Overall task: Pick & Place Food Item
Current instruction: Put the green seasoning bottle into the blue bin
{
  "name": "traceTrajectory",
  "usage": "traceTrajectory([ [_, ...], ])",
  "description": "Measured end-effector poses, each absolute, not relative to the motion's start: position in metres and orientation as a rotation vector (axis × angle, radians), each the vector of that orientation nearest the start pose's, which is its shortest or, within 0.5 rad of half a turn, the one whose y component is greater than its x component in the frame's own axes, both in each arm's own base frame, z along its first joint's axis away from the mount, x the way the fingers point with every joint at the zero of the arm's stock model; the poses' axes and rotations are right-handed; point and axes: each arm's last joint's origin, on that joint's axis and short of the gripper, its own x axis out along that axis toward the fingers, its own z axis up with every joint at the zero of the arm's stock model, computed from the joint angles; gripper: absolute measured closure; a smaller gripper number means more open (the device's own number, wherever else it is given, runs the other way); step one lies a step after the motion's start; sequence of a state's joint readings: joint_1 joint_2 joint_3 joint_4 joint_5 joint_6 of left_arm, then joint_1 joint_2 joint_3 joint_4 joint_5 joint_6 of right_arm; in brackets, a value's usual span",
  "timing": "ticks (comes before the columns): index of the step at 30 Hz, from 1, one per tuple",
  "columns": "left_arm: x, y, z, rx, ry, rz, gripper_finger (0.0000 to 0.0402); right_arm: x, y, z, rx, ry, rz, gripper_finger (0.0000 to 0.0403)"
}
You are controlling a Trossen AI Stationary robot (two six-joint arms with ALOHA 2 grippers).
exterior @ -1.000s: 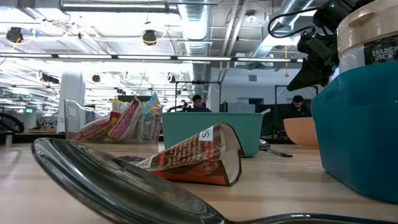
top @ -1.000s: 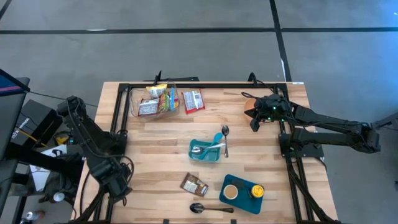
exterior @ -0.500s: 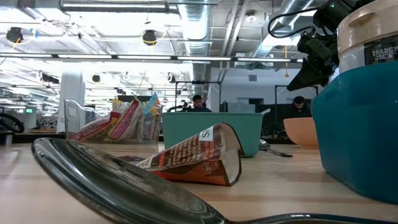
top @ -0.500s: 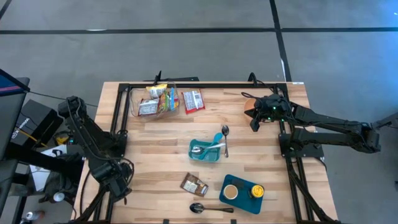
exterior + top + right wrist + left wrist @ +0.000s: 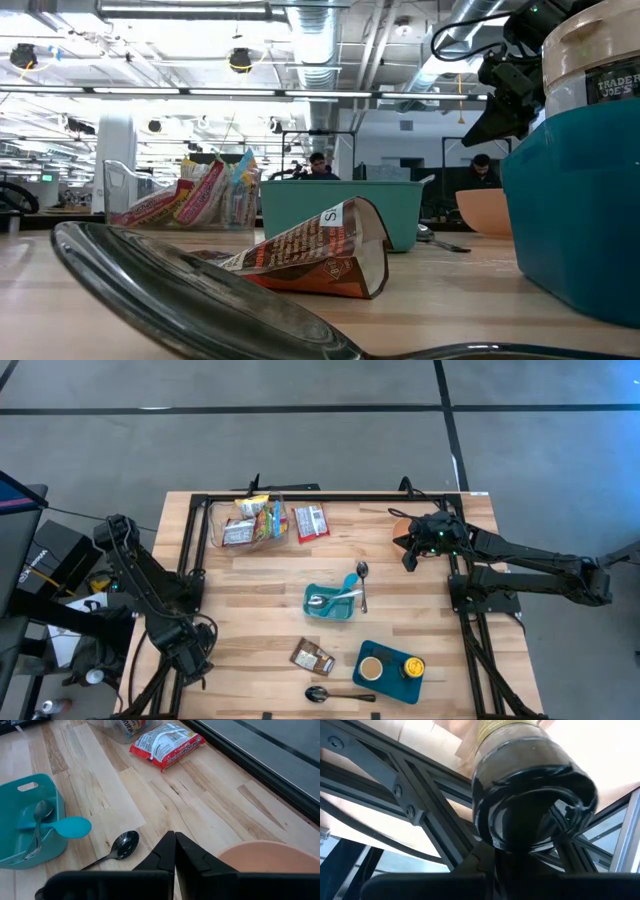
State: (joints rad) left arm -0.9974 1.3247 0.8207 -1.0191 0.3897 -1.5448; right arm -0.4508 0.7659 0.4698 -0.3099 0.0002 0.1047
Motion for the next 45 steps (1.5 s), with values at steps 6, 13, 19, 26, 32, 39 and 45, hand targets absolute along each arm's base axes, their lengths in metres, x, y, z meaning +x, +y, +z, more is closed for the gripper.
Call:
traceTrajectory([
  [6, 0.1015, -0.1774, 0.1994, -0.573, 1.885, 0.3, 0.0401, 0.145, -0.0702, 0.2173, 0.236, 0.573, -0.468, 0.0403],
  [13, 0.1018, -0.1779, 0.1994, -0.576, 1.883, 0.292, 0.0401, 0.1449, -0.0702, 0.2173, 0.236, 0.573, -0.468, 0.0403],
  [19, 0.1021, -0.1783, 0.1994, -0.579, 1.881, 0.287, 0.0401, 0.1449, -0.0702, 0.2174, 0.236, 0.572, -0.469, 0.0403],
  [26, 0.1023, -0.1782, 0.1994, -0.58, 1.881, 0.288, 0.0401, 0.145, -0.0702, 0.2174, 0.236, 0.572, -0.469, 0.0403],
  [32, 0.1026, -0.1783, 0.1995, -0.581, 1.879, 0.287, 0.0401, 0.1451, -0.0703, 0.2175, 0.236, 0.57, -0.468, 0.0403],
  [39, 0.1026, -0.1782, 0.1996, -0.58, 1.875, 0.288, 0.0401, 0.1451, -0.0703, 0.2176, 0.236, 0.569, -0.469, 0.0403],
  [45, 0.1028, -0.1775, 0.1994, -0.571, 1.858, 0.299, 0.0401, 0.1451, -0.0703, 0.2177, 0.236, 0.569, -0.469, 0.0403],
])
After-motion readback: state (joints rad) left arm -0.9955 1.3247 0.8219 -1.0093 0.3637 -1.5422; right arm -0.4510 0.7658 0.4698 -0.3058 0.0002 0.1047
